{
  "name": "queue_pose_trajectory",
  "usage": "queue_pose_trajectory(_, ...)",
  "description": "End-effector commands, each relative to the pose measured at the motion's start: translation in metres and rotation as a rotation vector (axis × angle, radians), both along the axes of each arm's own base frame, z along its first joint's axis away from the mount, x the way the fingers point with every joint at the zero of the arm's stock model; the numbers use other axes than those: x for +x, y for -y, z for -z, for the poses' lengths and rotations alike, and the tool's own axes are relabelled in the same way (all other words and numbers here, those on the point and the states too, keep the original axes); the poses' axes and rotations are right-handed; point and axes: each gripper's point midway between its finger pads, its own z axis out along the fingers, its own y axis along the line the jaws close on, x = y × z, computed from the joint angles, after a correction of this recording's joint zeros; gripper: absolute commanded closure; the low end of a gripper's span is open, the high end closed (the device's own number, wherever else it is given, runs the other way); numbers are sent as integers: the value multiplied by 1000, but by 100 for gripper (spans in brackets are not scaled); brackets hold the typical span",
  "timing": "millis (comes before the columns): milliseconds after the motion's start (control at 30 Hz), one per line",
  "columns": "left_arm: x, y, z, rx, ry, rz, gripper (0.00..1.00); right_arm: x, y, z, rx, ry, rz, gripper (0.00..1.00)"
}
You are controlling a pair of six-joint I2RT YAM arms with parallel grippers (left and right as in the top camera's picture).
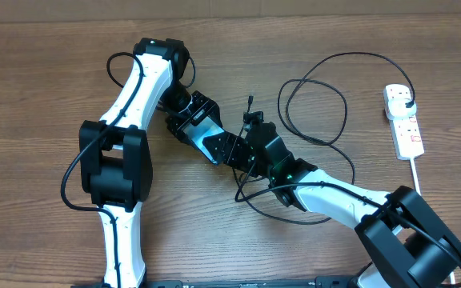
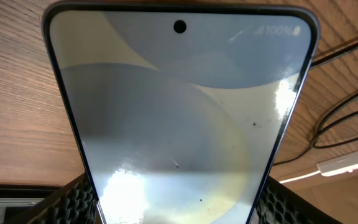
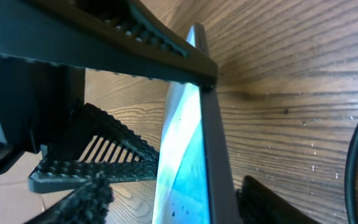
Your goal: Plug charger to phone and switch on socket
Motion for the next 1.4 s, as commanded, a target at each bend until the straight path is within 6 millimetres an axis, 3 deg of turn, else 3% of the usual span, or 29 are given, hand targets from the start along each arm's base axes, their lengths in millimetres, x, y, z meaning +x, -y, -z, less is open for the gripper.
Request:
queue_pose_trajectory(0, 4, 11, -10, -45, 10, -16, 96, 9, -3, -8, 22, 14, 26, 43)
queue_pose_trajectory(367, 4, 11, -10, -40, 11, -12, 96, 14, 0, -9, 14, 23, 53, 66)
queue_pose_trajectory(1167, 4, 10, -9, -34, 13, -10, 96, 9, -4, -9, 29, 8, 23, 86)
queue_pose_trajectory(1300, 4, 8, -8, -20, 16, -8, 95, 8, -5, -9, 33, 4, 17, 96)
queue_pose_trajectory(1333, 5, 6, -7, -10, 19, -5, 84, 8, -5, -10, 37, -1, 18, 96)
queue_pose_trajectory(1367, 4, 5, -6, -4, 28, 12, 65, 7, -5, -10, 41, -7, 21, 96)
